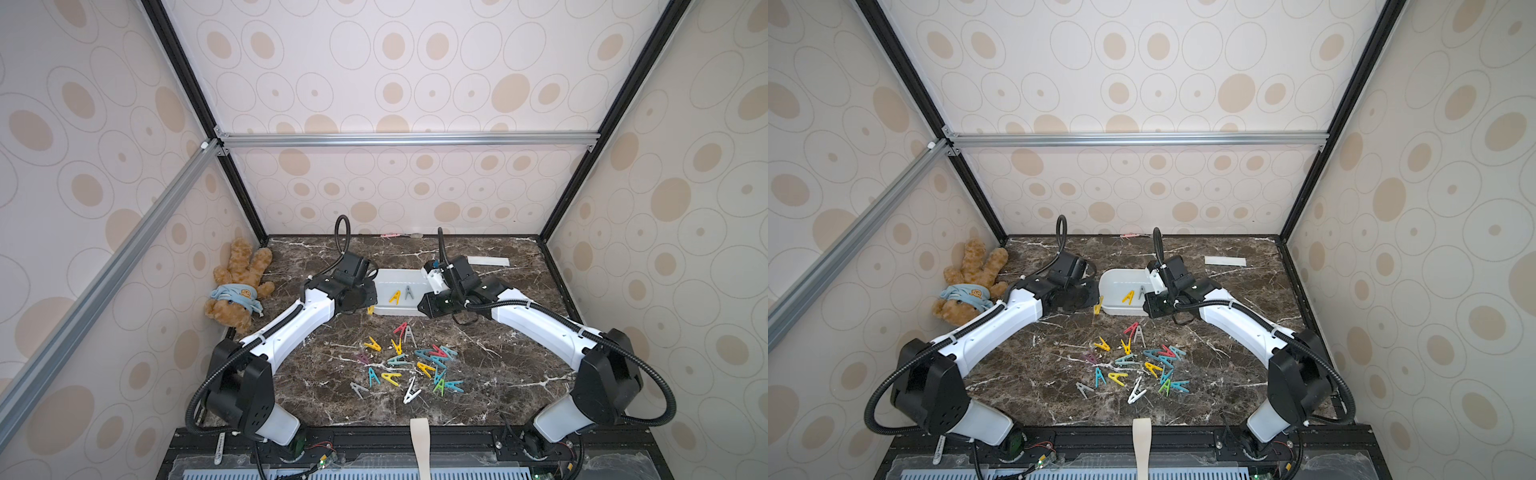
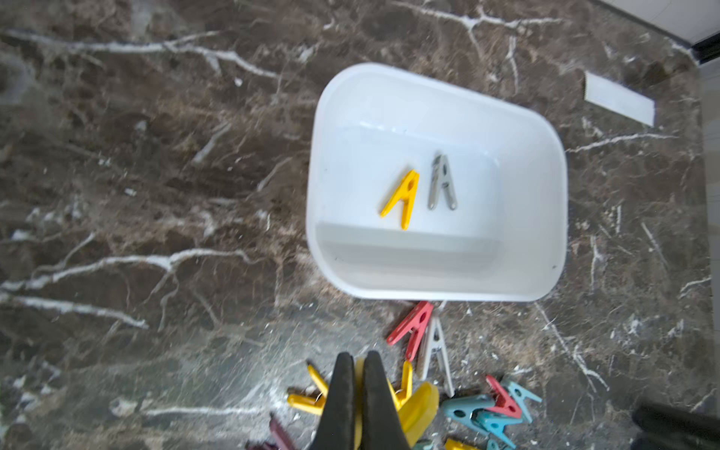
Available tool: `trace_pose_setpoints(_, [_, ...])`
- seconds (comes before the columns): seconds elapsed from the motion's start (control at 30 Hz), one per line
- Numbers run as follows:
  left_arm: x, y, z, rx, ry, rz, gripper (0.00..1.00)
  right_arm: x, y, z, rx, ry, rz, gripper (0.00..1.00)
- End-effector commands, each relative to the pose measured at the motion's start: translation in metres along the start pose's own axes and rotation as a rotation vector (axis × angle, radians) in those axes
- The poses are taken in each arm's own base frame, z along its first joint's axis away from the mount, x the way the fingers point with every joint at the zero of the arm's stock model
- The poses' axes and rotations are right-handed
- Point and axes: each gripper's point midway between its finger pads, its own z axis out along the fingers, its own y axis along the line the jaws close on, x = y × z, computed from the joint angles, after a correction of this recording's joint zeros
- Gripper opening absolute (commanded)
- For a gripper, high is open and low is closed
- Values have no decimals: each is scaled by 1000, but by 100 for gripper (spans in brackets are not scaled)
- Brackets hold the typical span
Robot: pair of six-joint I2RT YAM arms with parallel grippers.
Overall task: Put the clothespins into the storage box
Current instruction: Pick up the clothespin from the center of the board, then place the clothespin in the storage box.
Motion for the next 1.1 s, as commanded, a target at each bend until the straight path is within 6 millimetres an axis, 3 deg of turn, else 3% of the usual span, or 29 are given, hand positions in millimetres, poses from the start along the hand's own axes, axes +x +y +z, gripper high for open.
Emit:
trace_pose_setpoints(0.0, [-17,-17,18,42,0,84,0,5,-2,-21,36,7,4,19])
trace_pose_setpoints(0.23, [-34,-40,71,114,-14,120,0,45,-26,-36,131,42,60,19])
trace_pose_setpoints(0.63, [-30,-33,130,73,17,143,0,129,-49,-35,191,150,198,19])
trace_pose_setpoints(0.97, [-33,-36,146,75,17,120,0,161,-55,-39,200,184,241,20])
trace_pose_setpoints(1.07, [-34,-38,145,82,12,114,7,163,-53,-39,191,187,243,21])
